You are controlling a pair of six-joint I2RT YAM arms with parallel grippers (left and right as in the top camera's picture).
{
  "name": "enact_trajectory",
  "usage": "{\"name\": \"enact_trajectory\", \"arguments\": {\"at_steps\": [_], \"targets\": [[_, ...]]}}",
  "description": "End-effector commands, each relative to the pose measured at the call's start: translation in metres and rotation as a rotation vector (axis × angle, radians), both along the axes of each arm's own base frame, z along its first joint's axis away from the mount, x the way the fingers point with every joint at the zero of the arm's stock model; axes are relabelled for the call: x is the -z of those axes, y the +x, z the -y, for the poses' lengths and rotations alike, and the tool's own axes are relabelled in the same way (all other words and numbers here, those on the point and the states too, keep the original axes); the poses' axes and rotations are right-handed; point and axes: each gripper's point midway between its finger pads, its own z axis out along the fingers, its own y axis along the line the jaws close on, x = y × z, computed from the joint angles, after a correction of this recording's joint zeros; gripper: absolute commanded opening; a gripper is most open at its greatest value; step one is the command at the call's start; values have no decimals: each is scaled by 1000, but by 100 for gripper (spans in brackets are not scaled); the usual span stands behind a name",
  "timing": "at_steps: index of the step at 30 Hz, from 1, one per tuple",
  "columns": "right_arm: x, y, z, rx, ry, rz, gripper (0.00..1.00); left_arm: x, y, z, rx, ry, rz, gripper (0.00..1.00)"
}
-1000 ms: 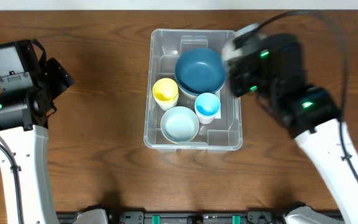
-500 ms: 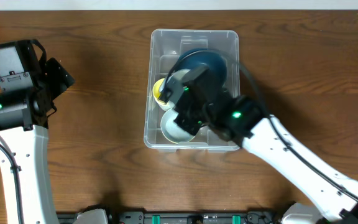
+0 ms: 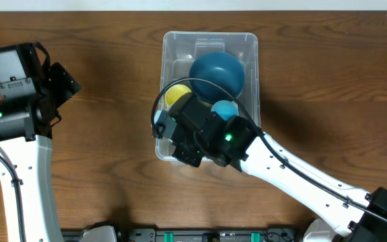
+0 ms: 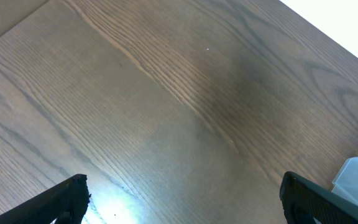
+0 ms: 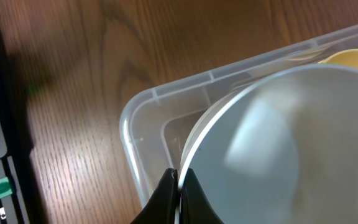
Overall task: Pack container
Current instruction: 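Carry the white bowl over the bin and lower it onto the white bowl, then release the white bowl and lift the right gripper out of the bin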
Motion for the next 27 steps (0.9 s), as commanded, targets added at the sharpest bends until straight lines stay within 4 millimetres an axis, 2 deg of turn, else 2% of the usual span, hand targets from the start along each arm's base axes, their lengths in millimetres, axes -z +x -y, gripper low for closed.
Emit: {"name": "enact_trajectory", "arguments": {"at_steps": [1, 11, 15, 24, 25, 27], "targets": [[-2, 5, 3, 23, -18, 24, 1, -3, 1, -3, -12, 9, 3, 98], [0, 7, 7, 37, -41, 35, 1, -3, 1, -4, -12, 9, 3, 98], [1, 16, 14, 94, -72, 67, 2, -3, 1, -4, -12, 9, 3, 98], [1, 16, 14, 93, -73, 66, 4, -3, 1, -4, -12, 9, 3, 98], [1, 16, 14, 93, -73, 66, 12, -3, 1, -4, -12, 9, 3, 98], [1, 16, 14, 92, -73, 66, 43, -3, 1, -4, -13, 9, 3, 98]]}}
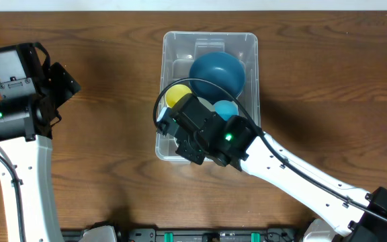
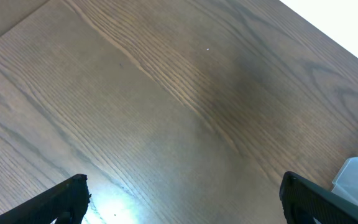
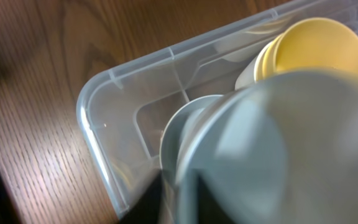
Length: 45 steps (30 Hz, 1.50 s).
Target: Pack container
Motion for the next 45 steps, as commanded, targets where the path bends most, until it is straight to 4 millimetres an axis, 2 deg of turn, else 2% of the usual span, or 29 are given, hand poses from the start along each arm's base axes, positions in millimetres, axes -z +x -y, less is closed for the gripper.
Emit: {"name": "enact_trajectory", "arguments": {"at_steps": [1, 2, 3, 13, 17, 21, 22, 27, 31, 35, 38, 41, 45], "targets": [[-3, 3, -2, 7, 1, 13, 57, -2, 0, -4, -12, 9, 2, 98], [-4, 3, -2, 7, 2, 14, 73, -3, 1, -4, -12, 9, 3, 98], [-4, 3, -2, 7, 3, 14, 77, -3, 1, -4, -12, 9, 3, 98], [-8, 7, -7, 42, 41, 20, 82, -3, 1, -4, -12, 9, 3, 98], [-11, 29, 6, 215, 34, 65, 88, -3, 1, -3, -12, 9, 3, 98], [-20, 62, 46, 507, 8, 156, 93, -3, 1, -4, -13, 9, 3, 98], [-26, 72, 64, 616, 8, 184, 93, -3, 1, -4, -12, 9, 3, 98], [-51, 99, 136, 939, 54, 227, 99, -3, 1, -4, -12, 9, 3, 98], [-73, 115, 193, 1104, 128, 224, 99, -3, 1, -4, -13, 9, 3, 98], [-90, 123, 238, 1209, 225, 198, 99, -3, 1, -4, -13, 9, 3, 98], [-97, 123, 266, 1273, 257, 195, 99, -3, 1, -4, -12, 9, 3, 98], [-99, 125, 284, 1319, 260, 201, 99, -3, 1, -4, -12, 9, 3, 98], [-97, 126, 290, 1338, 256, 201, 99, -3, 1, -4, -13, 9, 3, 98]]}}
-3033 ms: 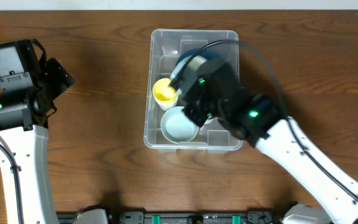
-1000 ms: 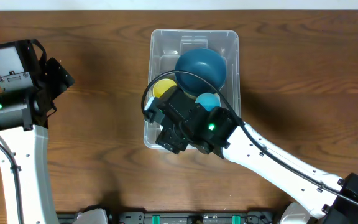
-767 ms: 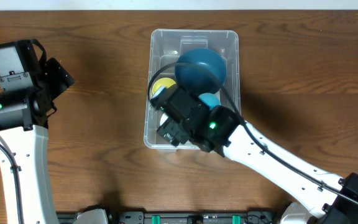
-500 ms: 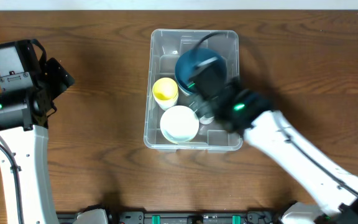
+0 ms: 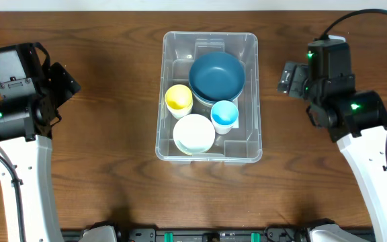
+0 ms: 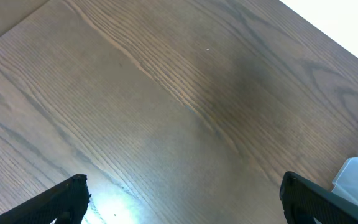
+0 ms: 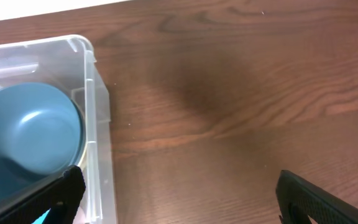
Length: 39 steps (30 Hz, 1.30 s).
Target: Pack container
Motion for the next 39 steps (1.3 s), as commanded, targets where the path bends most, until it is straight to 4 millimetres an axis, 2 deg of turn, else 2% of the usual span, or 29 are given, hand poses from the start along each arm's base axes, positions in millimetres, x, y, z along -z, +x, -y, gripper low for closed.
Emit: {"name": "enact_trajectory", "arguments": {"at_steps": [1, 26, 29, 33, 36, 39], "targets": [[-5, 1, 0, 11, 29, 12, 99, -3, 1, -4, -12, 9, 3, 98], [-8, 4, 5, 31, 9, 34, 99, -3, 1, -4, -12, 9, 3, 98], [-34, 3, 4, 22, 31, 145, 99, -2, 0, -4, -12, 9, 2, 98], [-100, -6, 4, -11, 74, 444, 99, -3, 1, -3, -12, 9, 3, 98], [-148, -30, 9, -37, 80, 708, 99, -3, 1, -4, -12, 9, 3, 98], [-176, -68, 19, -48, 54, 926, 99, -3, 1, -4, -12, 9, 3, 98]]}}
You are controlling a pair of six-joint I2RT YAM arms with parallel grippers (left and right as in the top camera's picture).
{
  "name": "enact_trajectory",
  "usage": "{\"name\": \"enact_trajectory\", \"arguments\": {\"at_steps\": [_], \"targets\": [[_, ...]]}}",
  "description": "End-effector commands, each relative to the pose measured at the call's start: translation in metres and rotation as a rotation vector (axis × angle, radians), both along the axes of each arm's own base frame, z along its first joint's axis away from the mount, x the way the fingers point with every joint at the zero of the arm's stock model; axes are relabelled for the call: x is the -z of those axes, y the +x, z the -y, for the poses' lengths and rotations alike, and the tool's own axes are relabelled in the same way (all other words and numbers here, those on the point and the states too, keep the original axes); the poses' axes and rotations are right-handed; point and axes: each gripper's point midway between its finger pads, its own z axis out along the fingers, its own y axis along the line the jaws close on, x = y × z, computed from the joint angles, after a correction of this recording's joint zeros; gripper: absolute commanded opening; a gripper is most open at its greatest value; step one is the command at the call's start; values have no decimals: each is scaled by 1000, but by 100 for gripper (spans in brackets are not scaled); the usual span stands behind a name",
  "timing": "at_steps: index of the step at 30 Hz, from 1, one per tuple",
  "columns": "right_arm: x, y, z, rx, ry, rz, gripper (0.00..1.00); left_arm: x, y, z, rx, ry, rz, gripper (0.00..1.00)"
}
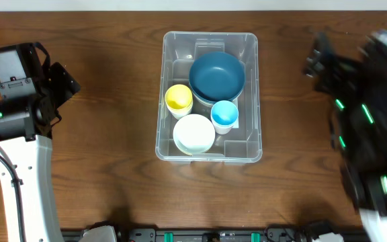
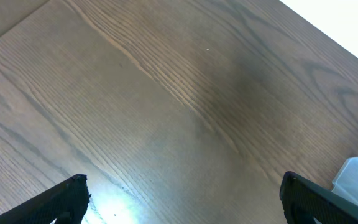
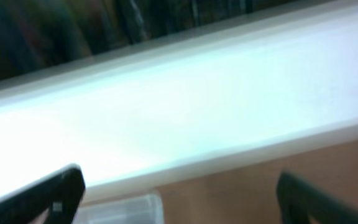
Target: Pack container
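A clear plastic container (image 1: 250,94) stands mid-table, holding a dark blue bowl (image 1: 216,75), a yellow cup (image 1: 178,98), a light blue cup (image 1: 224,114) and a white bowl (image 1: 194,133). My left gripper (image 2: 182,199) is open over bare wood at the far left, with a corner of the container at its right edge. My right gripper (image 3: 179,193) is open and empty; its view is blurred, looks past the table's far edge and catches only a container corner (image 3: 126,208). The right arm (image 1: 368,114) is a blur at the right.
Bare brown wood table (image 1: 99,168) lies all round the container. The table's far edge (image 3: 241,158) meets a bright white surface. A dark rail with green parts (image 1: 220,235) runs along the front edge.
The right arm has moved: it was at the right beside the container with its camera on the blue bowl, and now it blurs at the far right, camera tilted up. The left arm is unmoved.
First my right gripper was shut on the white bowl's rim over the container's near end. Then the bowl was lower inside, beside the yellow cup. Later the bowl lay in the container and the gripper was open at the right; now the arm is further off.
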Motion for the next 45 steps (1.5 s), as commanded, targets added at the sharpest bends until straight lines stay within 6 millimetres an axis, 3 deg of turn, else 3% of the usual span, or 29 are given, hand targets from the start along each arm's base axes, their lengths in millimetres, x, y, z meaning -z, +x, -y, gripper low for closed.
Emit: {"name": "enact_trajectory", "arguments": {"at_steps": [1, 5, 9, 18, 22, 39, 45], "targets": [[-3, -41, 15, 35, -79, 133, 99, -3, 1, -4, -12, 9, 3, 98], [12, -87, 35, 89, -76, 272, 99, -3, 1, -4, -12, 9, 3, 98], [55, -108, 44, 107, -91, 299, 99, -3, 1, -4, -12, 9, 3, 98], [153, -97, 30, -4, -90, 225, 99, -3, 1, -4, -13, 9, 3, 98], [183, -89, 32, -3, -55, 182, 99, -2, 0, -4, -12, 9, 2, 98], [268, -76, 13, -119, -222, -69, 99, -3, 1, -4, -12, 9, 3, 98], [280, -76, 13, -124, -225, -117, 99, -3, 1, -3, -12, 9, 3, 98]]}}
